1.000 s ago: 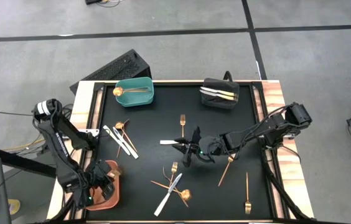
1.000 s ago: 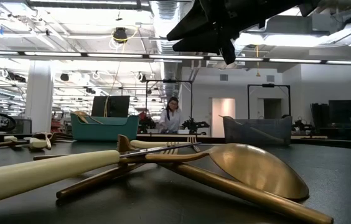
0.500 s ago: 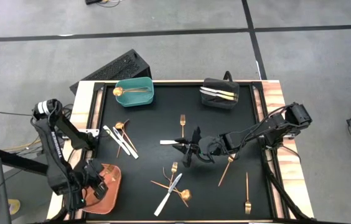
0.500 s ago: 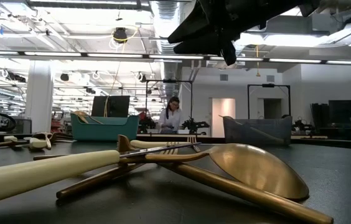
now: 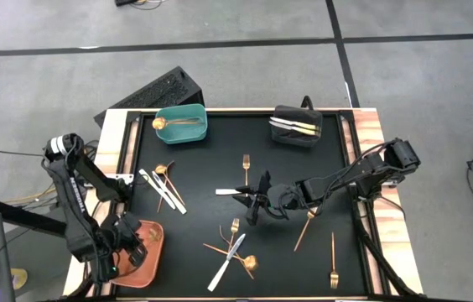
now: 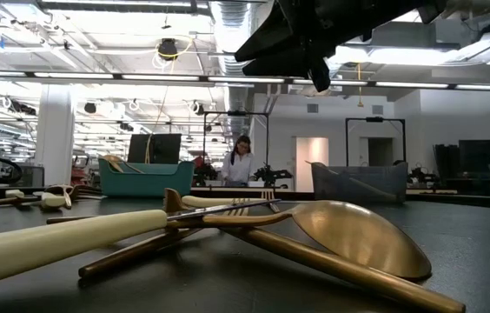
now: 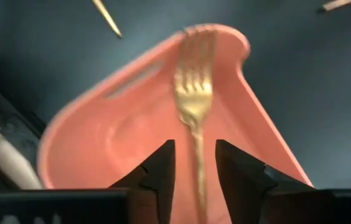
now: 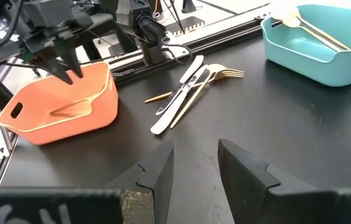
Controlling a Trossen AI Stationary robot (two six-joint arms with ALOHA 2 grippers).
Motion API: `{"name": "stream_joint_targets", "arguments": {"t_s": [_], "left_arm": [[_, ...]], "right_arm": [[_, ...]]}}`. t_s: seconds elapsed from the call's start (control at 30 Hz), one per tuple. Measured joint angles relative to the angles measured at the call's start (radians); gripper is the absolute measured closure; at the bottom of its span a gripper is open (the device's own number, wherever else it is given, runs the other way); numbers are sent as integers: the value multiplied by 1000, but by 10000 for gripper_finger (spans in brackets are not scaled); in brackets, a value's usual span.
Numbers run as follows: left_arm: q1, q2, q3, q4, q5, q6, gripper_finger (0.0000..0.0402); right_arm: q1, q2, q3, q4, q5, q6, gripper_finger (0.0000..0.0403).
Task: Sort silverware by color (type)
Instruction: Put the yellow table knife into the black bin
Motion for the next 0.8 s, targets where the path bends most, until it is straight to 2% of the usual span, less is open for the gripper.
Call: {"name": "stream_joint_targets", "arguments": {"t_s": [0.1,0.2,0.3,0.37,0.5,0.63,0.8], "left_arm": [[22,-1,0,-50,-65,0,287],[72,-3,0,-99,-184,23,283],[158,-3,0,-145,-305,64,282],[243,-3,0,-158,-311,127,282],[422,-3,0,-152,-260,326,282],[563,-3,0,-102,-264,580,282],[710,-3,0,102,-266,945,282]], "right_arm": [[0,0,0,1,0,1,250],[0,0,0,1,0,15,250],[0,0,0,1,0,16,250],[0,0,0,1,0,16,250],[0,0,0,1,0,16,250],[0,0,0,-50,0,17,250],[6,0,0,-211,8,55,250]]}}
